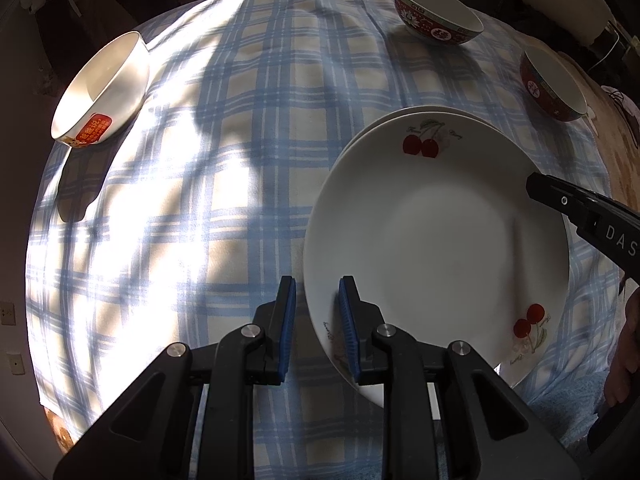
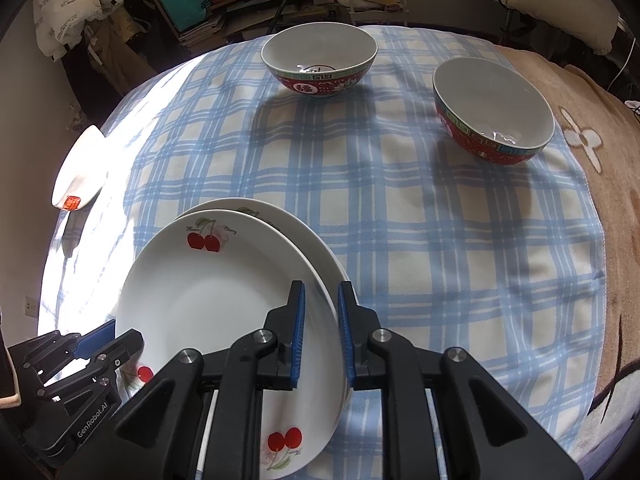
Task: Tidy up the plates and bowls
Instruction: 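Lower the plate onto the stack and open both tools, then withdraw both tools and move them to the white red-label bowl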
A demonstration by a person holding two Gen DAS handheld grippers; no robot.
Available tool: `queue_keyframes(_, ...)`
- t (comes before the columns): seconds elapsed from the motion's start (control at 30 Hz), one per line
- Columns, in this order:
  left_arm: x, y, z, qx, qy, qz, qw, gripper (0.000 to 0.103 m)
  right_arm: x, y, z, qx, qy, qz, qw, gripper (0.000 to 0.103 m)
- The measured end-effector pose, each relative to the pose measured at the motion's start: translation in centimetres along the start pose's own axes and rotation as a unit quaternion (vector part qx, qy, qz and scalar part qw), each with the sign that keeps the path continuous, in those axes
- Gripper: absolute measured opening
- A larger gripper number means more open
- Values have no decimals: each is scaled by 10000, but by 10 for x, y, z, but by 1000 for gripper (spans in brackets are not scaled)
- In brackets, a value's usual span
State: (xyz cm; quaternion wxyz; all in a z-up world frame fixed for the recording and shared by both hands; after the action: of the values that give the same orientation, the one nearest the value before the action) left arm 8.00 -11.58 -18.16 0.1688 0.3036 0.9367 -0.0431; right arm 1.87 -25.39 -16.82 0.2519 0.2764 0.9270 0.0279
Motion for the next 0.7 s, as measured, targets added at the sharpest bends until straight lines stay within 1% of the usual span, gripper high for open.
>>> queue_keyframes(0.2, 1, 2, -8, 0, -83, 1, 10000, 23, -1, -1, -1, 45, -33, 13, 10000, 19)
queue_keyframes(0.23, 0, 2, -10, 5, -107, -6, 9999, 23, -1, -2, -3, 85, -57, 23, 9999, 21)
queue_keyframes(0.27, 0, 4, -12, 39, -120, -34, 9999, 23, -1, -3, -4, 85, -93, 40, 9999, 25)
queue_keyframes(0.33, -1, 7, -15, 102, -121, -97, 9998, 23, -3, -3, -8, 2, -161, 92, 9998, 28)
queue_keyframes(0.5, -4, 14, -20, 102, -201, -212, 9995, 23, -5, 5, -16, -74, -297, -16, 9995, 31)
queue_keyframes(0.57, -6, 16, -20, 89, -221, -234, 9994, 23, -4, 8, -18, -63, -327, -74, 9994, 39)
queue_keyframes(0.6, -6, 18, -20, 76, -226, -235, 9994, 23, -4, 9, -18, -58, -335, -83, 9994, 41)
queue_keyframes(0.7, -5, 20, -20, 57, -187, -275, 9994, 23, -4, 9, -20, -27, -354, -51, 9994, 43)
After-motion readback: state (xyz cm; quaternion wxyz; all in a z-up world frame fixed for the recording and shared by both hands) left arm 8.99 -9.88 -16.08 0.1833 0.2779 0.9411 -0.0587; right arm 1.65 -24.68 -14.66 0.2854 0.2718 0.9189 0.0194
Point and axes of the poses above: each gripper's, at about its wrist camera, not at the fingertips, and z roughly the way its jaws point, y to its left, x to its underside, the point moved 4 cm from there along z, roughly the way its jaws point, and after that the axes turned 6 degrees about -y, right-handed, at the moved point
